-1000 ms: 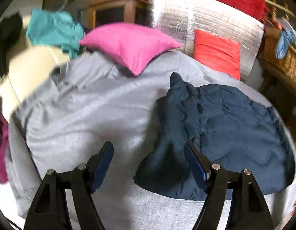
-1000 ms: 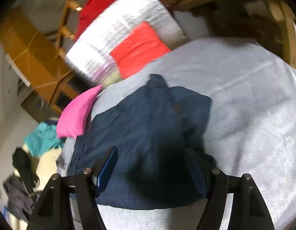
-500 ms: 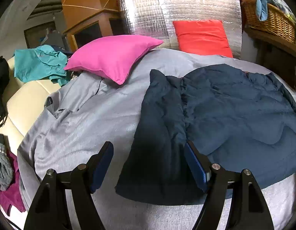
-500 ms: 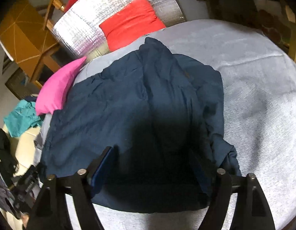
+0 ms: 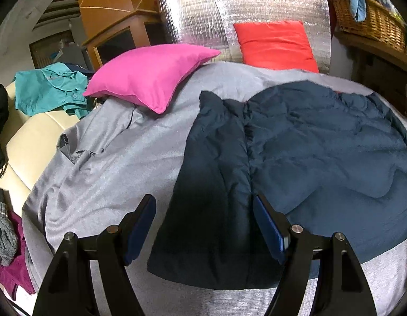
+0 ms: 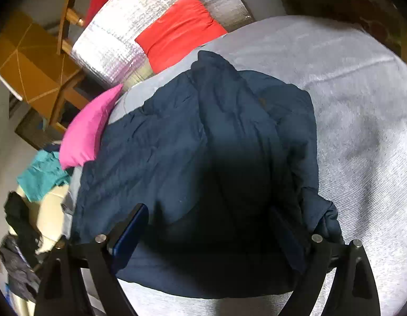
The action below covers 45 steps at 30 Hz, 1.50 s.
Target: Fold large clothes
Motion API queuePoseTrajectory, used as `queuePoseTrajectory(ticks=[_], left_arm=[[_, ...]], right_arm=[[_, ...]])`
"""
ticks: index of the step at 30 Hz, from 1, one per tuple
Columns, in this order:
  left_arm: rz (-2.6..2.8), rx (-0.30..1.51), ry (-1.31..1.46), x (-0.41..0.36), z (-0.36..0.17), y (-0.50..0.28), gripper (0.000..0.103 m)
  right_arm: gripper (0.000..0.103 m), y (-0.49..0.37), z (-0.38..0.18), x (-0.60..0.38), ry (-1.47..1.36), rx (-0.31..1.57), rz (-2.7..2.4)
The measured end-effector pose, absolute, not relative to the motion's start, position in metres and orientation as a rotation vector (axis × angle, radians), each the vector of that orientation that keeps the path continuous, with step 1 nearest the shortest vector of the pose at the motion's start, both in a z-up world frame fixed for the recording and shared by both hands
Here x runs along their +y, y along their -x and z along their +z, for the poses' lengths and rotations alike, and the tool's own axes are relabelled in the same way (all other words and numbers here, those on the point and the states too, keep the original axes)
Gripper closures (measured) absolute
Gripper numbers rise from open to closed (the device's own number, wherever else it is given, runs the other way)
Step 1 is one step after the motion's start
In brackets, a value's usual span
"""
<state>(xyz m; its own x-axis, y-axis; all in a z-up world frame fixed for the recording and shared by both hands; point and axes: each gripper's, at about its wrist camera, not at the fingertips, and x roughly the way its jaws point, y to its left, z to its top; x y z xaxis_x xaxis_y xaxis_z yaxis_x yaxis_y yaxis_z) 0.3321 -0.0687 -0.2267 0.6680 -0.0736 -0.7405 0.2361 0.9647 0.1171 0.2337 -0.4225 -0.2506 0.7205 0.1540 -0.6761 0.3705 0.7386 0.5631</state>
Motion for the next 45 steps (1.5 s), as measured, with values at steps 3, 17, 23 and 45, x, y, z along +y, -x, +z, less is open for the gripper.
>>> queuePoseTrajectory(ticks=[3,17,23,45], left_arm=[[-0.183,0.856,-0.215,-0.071,-0.234,-0.335,0.026],[-0.293,0.946,0.235,-0.016,-0.218,-0.296,0.023],[-0.318,1.153,0.581,0.005,-0.263,-0.284,0.021],[-0.282,1.001,0.619,-0.015,-0.265,-0.335,0.07]], right_arm=[[0.01,-0.231,-0.253,-0.431,-0.811,0.76,-0.111],[0.015,-0.192,-0.235,-0.427,-0.941,0.642,0.11],[0.015,-0.162,-0.265,-0.385,-1.089,0.664,0.213],[0.066,-0.186,-0.262,-0.392,-0.986,0.49,-0.17]])
